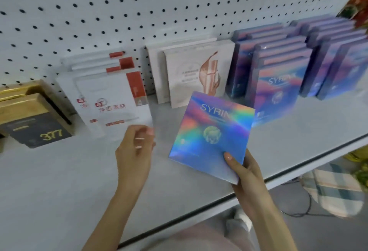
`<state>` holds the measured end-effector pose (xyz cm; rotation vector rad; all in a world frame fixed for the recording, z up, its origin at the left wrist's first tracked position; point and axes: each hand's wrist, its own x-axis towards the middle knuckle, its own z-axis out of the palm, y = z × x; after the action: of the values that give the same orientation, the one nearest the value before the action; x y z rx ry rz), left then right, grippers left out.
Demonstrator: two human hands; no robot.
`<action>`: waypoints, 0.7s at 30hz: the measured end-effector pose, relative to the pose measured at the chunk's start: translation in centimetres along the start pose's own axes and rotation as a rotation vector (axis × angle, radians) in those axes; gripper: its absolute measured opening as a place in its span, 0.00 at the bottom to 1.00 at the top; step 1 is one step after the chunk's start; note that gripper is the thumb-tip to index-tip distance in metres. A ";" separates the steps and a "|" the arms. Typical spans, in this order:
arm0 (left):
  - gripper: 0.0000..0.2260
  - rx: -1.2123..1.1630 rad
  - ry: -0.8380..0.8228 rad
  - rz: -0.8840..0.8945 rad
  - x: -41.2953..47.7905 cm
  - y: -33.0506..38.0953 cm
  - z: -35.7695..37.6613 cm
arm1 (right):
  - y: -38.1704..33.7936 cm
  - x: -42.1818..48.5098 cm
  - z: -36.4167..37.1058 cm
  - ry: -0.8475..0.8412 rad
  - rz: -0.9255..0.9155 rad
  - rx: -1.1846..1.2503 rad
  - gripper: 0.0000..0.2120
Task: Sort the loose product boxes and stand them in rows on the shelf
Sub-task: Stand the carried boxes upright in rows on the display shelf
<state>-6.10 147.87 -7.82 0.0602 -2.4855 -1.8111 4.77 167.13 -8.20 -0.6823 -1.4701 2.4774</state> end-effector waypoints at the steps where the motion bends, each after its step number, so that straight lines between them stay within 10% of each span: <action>1: 0.01 -0.050 -0.115 -0.024 -1.0 0.6 1.8 | -0.6 0.3 -0.9 -0.012 0.000 0.001 0.31; 9: 0.21 -0.087 -0.288 -0.058 -6.0 3.5 14.6 | -7.6 3.6 -12.4 -0.155 -0.094 -0.257 0.21; 21: 0.16 0.090 0.140 -0.006 -9.2 7.6 29.0 | -14.6 14.1 -23.6 -0.235 -0.279 -0.743 0.20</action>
<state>0.94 178.42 -9.69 0.1916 -2.4701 -1.6352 2.47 198.14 -9.30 -0.2444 -2.4117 1.8150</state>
